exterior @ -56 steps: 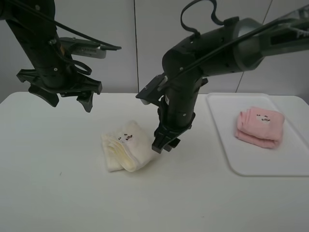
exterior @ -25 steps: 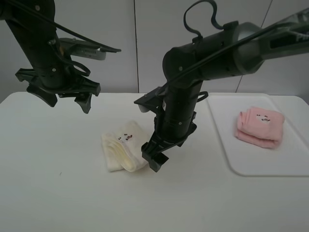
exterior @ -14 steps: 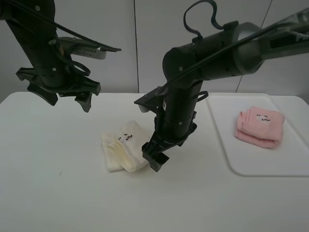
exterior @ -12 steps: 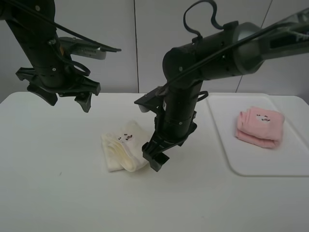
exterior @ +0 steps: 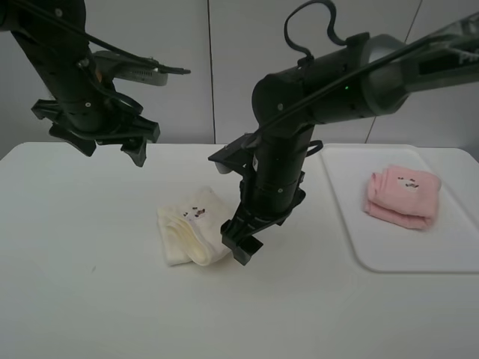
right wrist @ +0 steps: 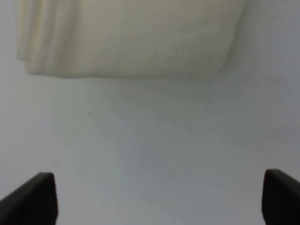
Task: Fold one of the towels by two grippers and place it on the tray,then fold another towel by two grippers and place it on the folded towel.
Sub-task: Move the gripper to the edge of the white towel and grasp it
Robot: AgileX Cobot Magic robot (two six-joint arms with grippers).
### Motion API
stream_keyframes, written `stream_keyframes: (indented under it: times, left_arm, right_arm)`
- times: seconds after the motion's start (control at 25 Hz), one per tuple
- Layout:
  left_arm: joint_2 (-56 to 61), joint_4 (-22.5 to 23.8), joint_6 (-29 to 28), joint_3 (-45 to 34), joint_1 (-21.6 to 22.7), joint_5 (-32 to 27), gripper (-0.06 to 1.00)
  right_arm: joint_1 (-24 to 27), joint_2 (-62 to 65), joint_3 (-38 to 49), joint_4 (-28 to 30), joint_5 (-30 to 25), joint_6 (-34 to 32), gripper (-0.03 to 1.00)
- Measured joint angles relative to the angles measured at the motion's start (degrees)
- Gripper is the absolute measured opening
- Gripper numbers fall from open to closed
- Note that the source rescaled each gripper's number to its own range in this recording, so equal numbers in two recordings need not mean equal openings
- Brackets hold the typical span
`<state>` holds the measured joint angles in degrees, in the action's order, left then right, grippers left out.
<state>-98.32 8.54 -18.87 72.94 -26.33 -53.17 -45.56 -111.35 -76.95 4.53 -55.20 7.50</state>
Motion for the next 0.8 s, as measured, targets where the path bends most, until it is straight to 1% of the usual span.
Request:
stream_keyframes:
  times: [0.04,0.12,0.2,0.32,0.44,0.56,0.64,0.8]
  left_arm:
    - [0.24,0.0,-0.09,0.29,0.0,-1.1,0.93]
    - [2.19,0.27,-0.83,0.42,0.0,-5.34,0.93]
    - [6.2,1.83,-2.03,0.42,0.0,-8.93,0.93]
    - [16.13,3.8,-3.08,0.42,-1.1,-12.92,0.93]
    - [28.48,4.09,-3.64,-0.63,-4.62,-15.33,0.93]
    - [39.86,4.11,-4.64,-5.15,-8.27,-15.88,0.93]
    - [47.4,4.11,-5.13,-9.88,-9.66,-16.23,0.93]
    - [63.52,4.25,-5.12,-20.52,-10.28,-16.61,0.93]
  right_arm:
    - [0.0,0.0,0.0,0.0,0.0,0.0,0.92]
    - [0.0,0.0,0.0,0.07,0.0,0.0,0.92]
    - [0.0,0.0,0.0,0.49,0.0,0.0,0.92]
    - [0.0,0.0,0.0,0.75,0.0,0.0,0.92]
    - [0.0,0.0,0.0,1.16,-0.17,0.0,0.92]
    - [0.0,0.0,0.0,1.36,-0.89,0.0,0.92]
    - [0.0,0.0,0.0,1.36,-1.3,0.0,0.92]
    - [0.0,0.0,0.0,1.42,-1.4,0.0,0.92]
